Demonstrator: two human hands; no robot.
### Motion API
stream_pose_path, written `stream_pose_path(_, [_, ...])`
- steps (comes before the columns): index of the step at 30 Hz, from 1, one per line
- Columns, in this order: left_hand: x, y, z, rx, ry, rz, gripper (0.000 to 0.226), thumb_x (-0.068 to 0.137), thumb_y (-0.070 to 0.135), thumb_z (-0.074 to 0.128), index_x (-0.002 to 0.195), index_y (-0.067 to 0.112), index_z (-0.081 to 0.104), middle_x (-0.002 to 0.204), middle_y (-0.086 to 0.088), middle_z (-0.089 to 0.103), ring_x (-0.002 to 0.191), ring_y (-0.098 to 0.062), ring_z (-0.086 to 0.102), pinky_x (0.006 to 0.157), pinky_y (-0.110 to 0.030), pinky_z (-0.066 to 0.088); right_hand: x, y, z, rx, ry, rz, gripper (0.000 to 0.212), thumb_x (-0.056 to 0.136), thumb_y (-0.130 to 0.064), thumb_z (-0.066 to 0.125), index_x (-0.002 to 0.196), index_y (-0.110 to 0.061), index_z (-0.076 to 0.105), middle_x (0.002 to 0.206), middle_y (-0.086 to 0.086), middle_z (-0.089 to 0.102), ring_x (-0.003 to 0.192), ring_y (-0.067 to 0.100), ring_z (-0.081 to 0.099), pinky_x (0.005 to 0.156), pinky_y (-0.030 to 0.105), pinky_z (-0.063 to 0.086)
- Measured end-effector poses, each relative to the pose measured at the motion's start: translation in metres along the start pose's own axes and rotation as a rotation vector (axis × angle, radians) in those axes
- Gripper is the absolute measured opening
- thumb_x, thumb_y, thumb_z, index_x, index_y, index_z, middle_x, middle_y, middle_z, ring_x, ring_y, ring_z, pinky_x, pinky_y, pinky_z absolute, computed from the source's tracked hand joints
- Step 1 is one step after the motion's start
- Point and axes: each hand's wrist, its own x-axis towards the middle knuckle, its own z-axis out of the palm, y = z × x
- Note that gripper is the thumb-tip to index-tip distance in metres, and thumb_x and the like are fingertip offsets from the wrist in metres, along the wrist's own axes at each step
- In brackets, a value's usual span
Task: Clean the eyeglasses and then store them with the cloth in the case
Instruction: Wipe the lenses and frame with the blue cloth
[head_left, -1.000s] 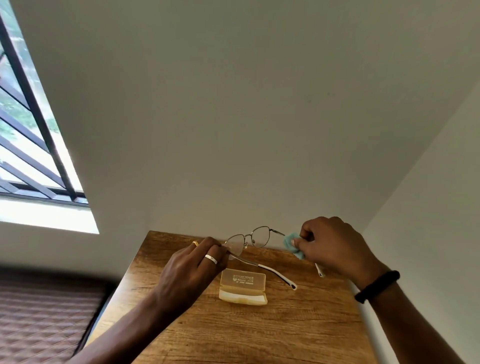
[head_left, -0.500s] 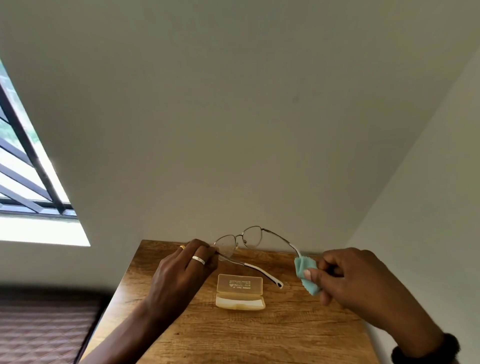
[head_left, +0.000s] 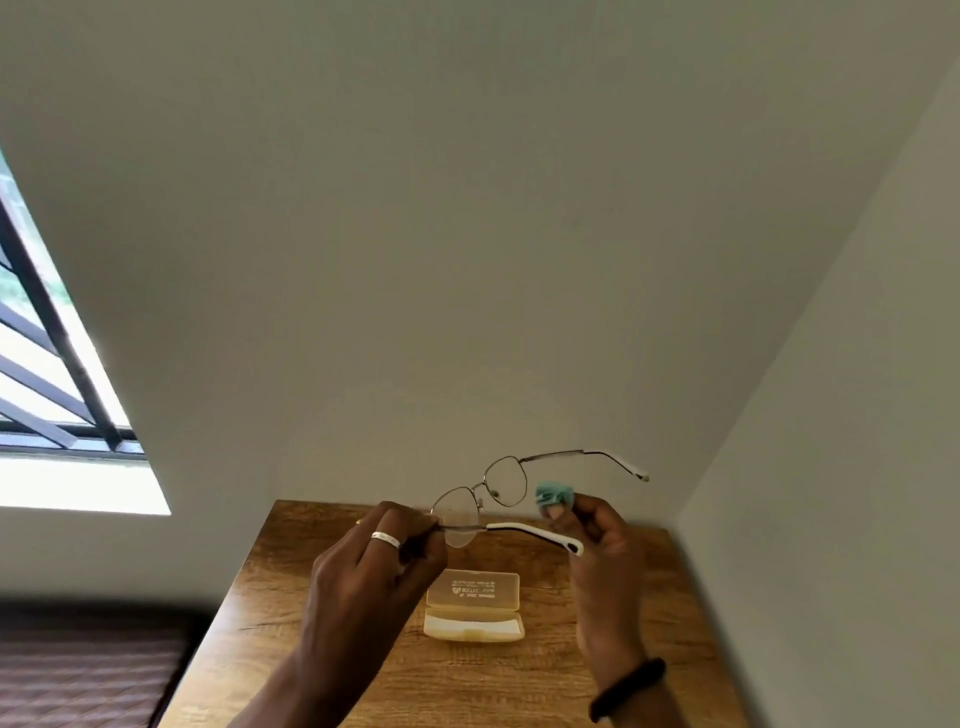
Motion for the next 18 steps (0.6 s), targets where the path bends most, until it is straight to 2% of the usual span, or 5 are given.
stream_pose_path(3, [-0.004,0.005,0.000,-0.035,-0.027,-0.013,0.008,0.087,0.028,0.061,0.088,0.020,0.062,0.077,0.011,0.061,0.067,-0.001,0.055,0.057,-0.011,0.045,0.006,0.001,0.020,-0.017,0.043,-0.091,0.017,0.085,-0.009,0.072,0.095,-0.022,0.071,0.089,-0.006,0.076,0.086,0.010,0.070,0.072,0.026,0.057])
stream_pose_path(6, [-0.010,0.007,0.002,-0.040,-0.052,0.002,0.008,0.086,0.028,0.061,0.093,0.026,0.057,0.077,0.012,0.061,0.066,-0.001,0.055,0.058,-0.009,0.046,0.012,0.004,0.029,-0.019,0.096,-0.126,0.014,0.083,-0.009,0.074,0.092,-0.019,0.071,0.083,-0.005,0.075,0.080,0.009,0.069,0.069,0.025,0.054])
stream_pose_path(9, [-0.018,0.004,0.004,-0.029,-0.075,0.024,0.010,0.086,0.028,0.062,0.094,0.026,0.056,0.079,0.011,0.062,0.063,-0.005,0.059,0.050,-0.029,0.053,0.016,0.004,0.033,-0.035,0.130,-0.169,0.015,0.082,-0.011,0.076,0.088,-0.023,0.070,0.081,-0.006,0.074,0.077,0.008,0.067,0.066,0.023,0.053])
stream_pose_path(13, [-0.030,0.000,0.006,0.018,-0.150,0.083,0.010,0.086,0.029,0.061,0.093,0.028,0.054,0.081,0.012,0.062,0.061,-0.006,0.058,0.050,-0.032,0.055,0.018,0.000,0.035,-0.041,0.173,-0.242,0.023,0.080,-0.010,0.077,0.083,-0.031,0.067,0.078,-0.013,0.072,0.076,0.003,0.066,0.063,0.015,0.052])
stream_pose_path(18, [-0.043,0.000,0.010,0.053,-0.198,0.051,0.009,0.083,0.032,0.059,0.089,0.031,0.052,0.076,0.012,0.063,0.054,-0.006,0.056,0.052,-0.034,0.057,0.018,-0.002,0.033,0.023,0.212,-0.241,0.018,0.082,-0.011,0.075,0.087,-0.026,0.068,0.085,-0.006,0.074,0.081,0.011,0.068,0.068,0.027,0.055])
